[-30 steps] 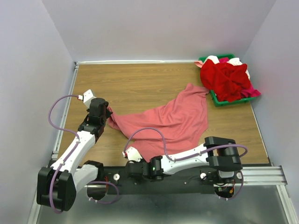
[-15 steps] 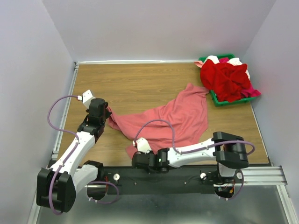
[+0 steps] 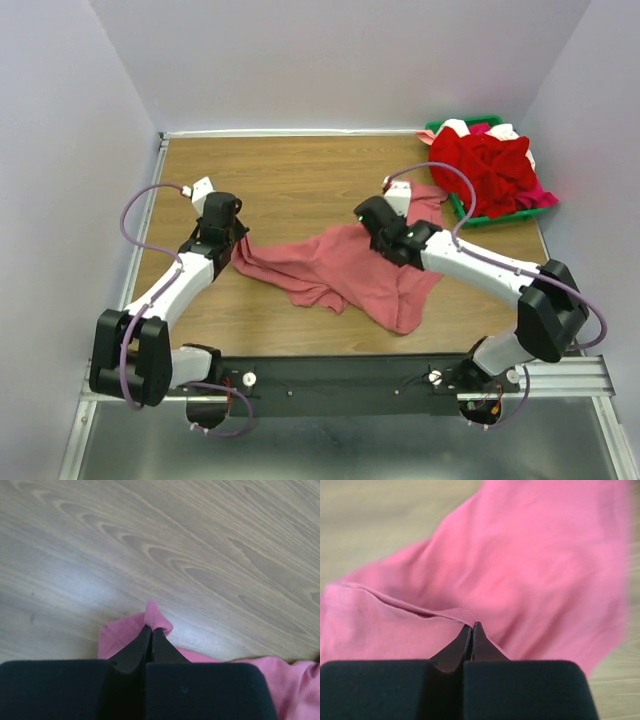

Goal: Fold and stack the t-shirts
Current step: Flatten the tshirt out

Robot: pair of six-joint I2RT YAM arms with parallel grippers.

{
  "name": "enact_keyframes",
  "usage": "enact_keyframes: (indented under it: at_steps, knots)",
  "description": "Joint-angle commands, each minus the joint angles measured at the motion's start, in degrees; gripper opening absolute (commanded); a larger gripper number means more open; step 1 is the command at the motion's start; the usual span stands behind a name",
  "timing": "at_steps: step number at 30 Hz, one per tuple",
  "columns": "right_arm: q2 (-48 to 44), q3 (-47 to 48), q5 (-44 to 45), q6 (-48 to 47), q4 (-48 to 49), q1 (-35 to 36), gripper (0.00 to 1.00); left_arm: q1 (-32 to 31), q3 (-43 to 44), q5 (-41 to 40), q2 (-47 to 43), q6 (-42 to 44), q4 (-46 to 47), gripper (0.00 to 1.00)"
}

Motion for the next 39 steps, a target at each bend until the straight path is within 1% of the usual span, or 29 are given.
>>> enact_keyframes:
  at_steps: [1,2,6,9,11,15,16,17,18,20,22,24,26,27,29,30,31,32,34,36,39]
  knots:
    - [0.5,5.7,8.9,-5.3,-1.4,-7.4,0.0,0.4,4.9,1.8,4.0,2.4,2.7,0.0]
    - [0.5,7.0,9.7,-6.0,-1.3,-9.8,0.0,0.4,7.2,1.0,4.5,2.8,1.8,0.0]
    - [-1.6,14.3,12.3,-10.9,-1.2,-12.2,0.0,0.4,12.7,-0.2,4.6,3.7,-1.3,0.0]
    - [-5.3,19.6,12.5,-14.9,-1.2,-12.3,0.0,0.4,15.8,-0.3,0.7,3.8,-3.2,0.0]
    - [-7.7,22.5,12.3,-17.5,-1.2,-12.3,0.0,0.4,19.0,-1.1,-3.4,3.3,-6.1,0.0]
    - [-14.2,26.4,10.8,-23.4,-1.3,-12.2,0.0,0.4,23.7,-0.4,-12.0,3.8,-8.4,0.0]
    - [-16.6,27.2,10.5,-24.5,-1.2,-12.2,0.0,0.4,24.8,0.1,-15.5,4.2,-8.4,0.0]
    - [-18.1,28.1,10.1,-25.3,-1.2,-12.3,0.0,0.4,26.0,0.5,-17.1,4.5,-8.9,0.0]
    - [-19.3,30.5,9.1,-26.5,-1.3,-12.2,0.0,0.4,28.8,1.1,-19.9,4.5,-9.4,0.0]
    - [-22.8,33.1,7.2,-27.8,-1.2,-12.2,0.01,0.3,31.9,3.0,-22.6,4.2,-10.7,0.0]
    - [-24.8,37.3,2.1,-29.0,-1.5,-12.2,0.01,0.3,36.0,4.8,-26.3,4.4,-11.2,0.0]
    - [-26.9,39.9,-5.9,-30.3,-1.8,-12.2,0.0,0.4,40.4,7.8,-29.0,5.2,-11.4,0.0]
    - [-27.8,43.4,-11.9,-30.8,-2.4,-12.2,0.0,0.4,43.9,10.9,-30.0,6.0,-12.3,0.0]
    - [-28.7,44.6,-17.4,-30.5,-2.8,-12.2,0.0,0.3,47.2,11.8,-30.5,6.0,-13.8,0.0]
    - [-29.5,47.4,-22.2,-29.9,-3.5,-12.2,0.0,0.4,49.4,15.2,-32.3,5.9,-14.3,0.0]
    - [-30.2,48.5,-26.2,-29.2,-3.6,-12.2,0.0,0.4,51.3,16.3,-32.9,5.5,-14.3,0.0]
    - [-30.5,49.5,-28.3,-29.0,-3.6,-12.2,0.0,0.4,52.1,17.5,-34.0,5.4,-14.3,0.0]
    - [-30.7,50.9,-30.3,-28.9,-3.6,-12.2,0.0,0.4,53.1,20.6,-34.6,5.5,-14.3,0.0]
    - [-31.0,55.1,-35.7,-27.7,-3.6,-12.2,0.0,0.4,55.8,22.0,-36.0,5.3,-14.5,0.0]
    - [-30.9,59.7,-38.2,-27.5,-3.6,-12.2,0.0,0.6,58.3,23.4,-36.9,5.4,-14.4,0.0]
    - [-29.9,63.4,-39.7,-27.3,-3.6,-12.3,0.0,1.3,60.3,23.8,-38.0,5.9,-14.4,0.0]
